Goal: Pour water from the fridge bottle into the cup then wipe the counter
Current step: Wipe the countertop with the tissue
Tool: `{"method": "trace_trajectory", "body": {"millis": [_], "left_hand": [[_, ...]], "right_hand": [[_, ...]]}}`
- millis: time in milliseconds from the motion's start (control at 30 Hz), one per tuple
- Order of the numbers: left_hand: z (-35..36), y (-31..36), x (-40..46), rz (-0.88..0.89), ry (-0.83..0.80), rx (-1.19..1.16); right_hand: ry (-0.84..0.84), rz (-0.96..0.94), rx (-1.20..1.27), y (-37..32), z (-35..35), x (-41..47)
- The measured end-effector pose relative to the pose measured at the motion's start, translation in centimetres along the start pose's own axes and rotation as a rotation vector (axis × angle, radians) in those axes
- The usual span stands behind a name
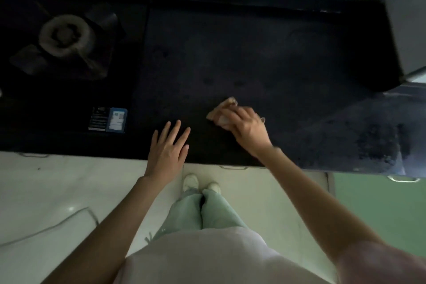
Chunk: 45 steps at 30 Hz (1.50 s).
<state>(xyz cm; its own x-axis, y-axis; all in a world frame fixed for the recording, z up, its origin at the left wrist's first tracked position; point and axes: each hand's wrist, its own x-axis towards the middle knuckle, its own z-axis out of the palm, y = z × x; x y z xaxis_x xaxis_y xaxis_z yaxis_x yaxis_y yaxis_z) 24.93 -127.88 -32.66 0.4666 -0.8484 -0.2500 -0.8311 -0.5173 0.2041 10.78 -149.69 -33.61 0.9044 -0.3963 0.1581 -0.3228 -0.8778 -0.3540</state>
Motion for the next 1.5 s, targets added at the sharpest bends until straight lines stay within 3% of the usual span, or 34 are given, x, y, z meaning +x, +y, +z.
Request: {"method": "trace_trajectory", "body": {"millis": [167, 400, 700, 833, 1033, 1133, 1333, 1500], "left_hand": [[0.0, -0.4, 0.2, -0.004, -0.021, 0.03], [-0.1, -0.6, 0.0, 0.008, -0.006, -0.008], [1.1, -0.5, 0.1, 0.007, 0.059, -0.035], [1.3, 0.3, 0.4, -0.048, 0.092, -0.054], [1.6, 0.7, 0.3, -0.084, 0.079, -0.012], [1.6, 0.6, 0.2, -0.079, 0.054, 0.004], [0.7, 0.5, 0.1, -0.066, 0.052, 0.027], [0.0, 1.0, 0.6, -0.257, 0.1, -0.021]], "right_hand": [[0.038, 0.211, 0.062, 1.2, -0.3, 7.4], [0.058, 0.074, 0.111, -6.5, 2.4, 1.3], [-0.048, 0.127, 0.057, 0.6, 1.9, 17.0], [-0.033, 0.16, 0.048, 0.7, 2.6, 19.0], [-0.068, -0.249, 0.109, -0.7, 2.4, 10.4], [-0.132, -0.387, 0.125, 0.6, 1.9, 12.2], [-0.109, -0.167, 0.082, 3.1, 2.9, 25.5], [-0.094, -0.064, 0.052, 2.0, 3.4, 25.4]]}}
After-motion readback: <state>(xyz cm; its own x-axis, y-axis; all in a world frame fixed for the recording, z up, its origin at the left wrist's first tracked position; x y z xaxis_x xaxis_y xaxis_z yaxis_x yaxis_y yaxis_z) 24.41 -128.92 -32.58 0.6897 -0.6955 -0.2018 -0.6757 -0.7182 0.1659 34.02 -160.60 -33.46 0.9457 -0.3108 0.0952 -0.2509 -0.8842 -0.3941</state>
